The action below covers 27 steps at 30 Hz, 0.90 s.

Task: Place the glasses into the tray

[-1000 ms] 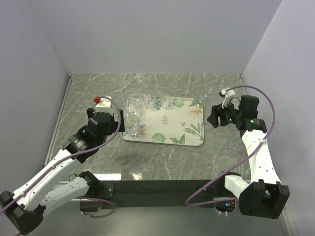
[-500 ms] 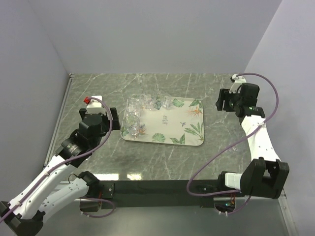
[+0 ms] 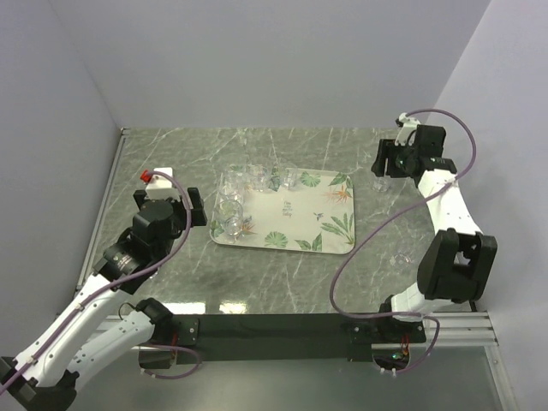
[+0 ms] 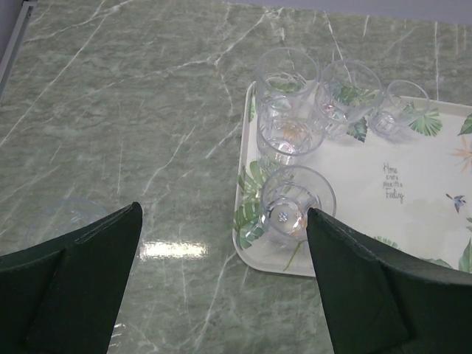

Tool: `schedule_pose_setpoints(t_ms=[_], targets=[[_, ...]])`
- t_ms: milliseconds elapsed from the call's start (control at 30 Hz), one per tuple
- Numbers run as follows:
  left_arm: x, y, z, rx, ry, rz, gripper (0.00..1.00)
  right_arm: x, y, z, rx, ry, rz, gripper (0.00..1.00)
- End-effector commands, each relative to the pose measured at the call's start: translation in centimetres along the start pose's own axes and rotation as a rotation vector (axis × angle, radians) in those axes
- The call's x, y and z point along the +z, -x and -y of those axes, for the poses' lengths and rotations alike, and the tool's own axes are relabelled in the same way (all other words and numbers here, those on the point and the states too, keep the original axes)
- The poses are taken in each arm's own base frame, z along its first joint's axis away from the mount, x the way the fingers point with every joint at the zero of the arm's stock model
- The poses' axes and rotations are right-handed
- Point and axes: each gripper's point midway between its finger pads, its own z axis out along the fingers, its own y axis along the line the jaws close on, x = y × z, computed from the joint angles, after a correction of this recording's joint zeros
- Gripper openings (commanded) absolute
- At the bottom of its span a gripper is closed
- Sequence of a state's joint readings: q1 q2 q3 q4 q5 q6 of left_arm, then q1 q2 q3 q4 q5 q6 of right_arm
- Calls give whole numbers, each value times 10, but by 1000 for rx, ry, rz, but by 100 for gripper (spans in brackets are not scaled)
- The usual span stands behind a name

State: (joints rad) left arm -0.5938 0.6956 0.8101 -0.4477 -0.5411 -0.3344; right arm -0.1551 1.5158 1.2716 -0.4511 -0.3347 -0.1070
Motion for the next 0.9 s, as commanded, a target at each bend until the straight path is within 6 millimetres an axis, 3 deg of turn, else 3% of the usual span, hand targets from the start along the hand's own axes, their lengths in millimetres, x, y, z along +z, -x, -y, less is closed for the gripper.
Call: schedule_pose_setpoints(t_ms=[0, 233, 400, 500, 667, 867], targets=[[2, 9, 4, -18, -21, 35, 99, 5, 11, -4, -38, 54, -14, 67], [6, 5, 4, -10, -15, 19, 99, 47, 4, 14, -56, 12, -122, 65], [7, 4, 3, -9, -9, 15, 99, 66, 3, 31, -106, -80, -156, 64], [8, 4, 3, -7, -6, 11, 99, 82, -6, 39, -110, -109, -196, 57], [10, 2, 2, -4, -1, 5, 99, 96, -11, 38, -152, -133, -222, 53], [11, 1, 1, -3, 5, 2, 99, 109, -16, 40, -171, -161, -252, 31]])
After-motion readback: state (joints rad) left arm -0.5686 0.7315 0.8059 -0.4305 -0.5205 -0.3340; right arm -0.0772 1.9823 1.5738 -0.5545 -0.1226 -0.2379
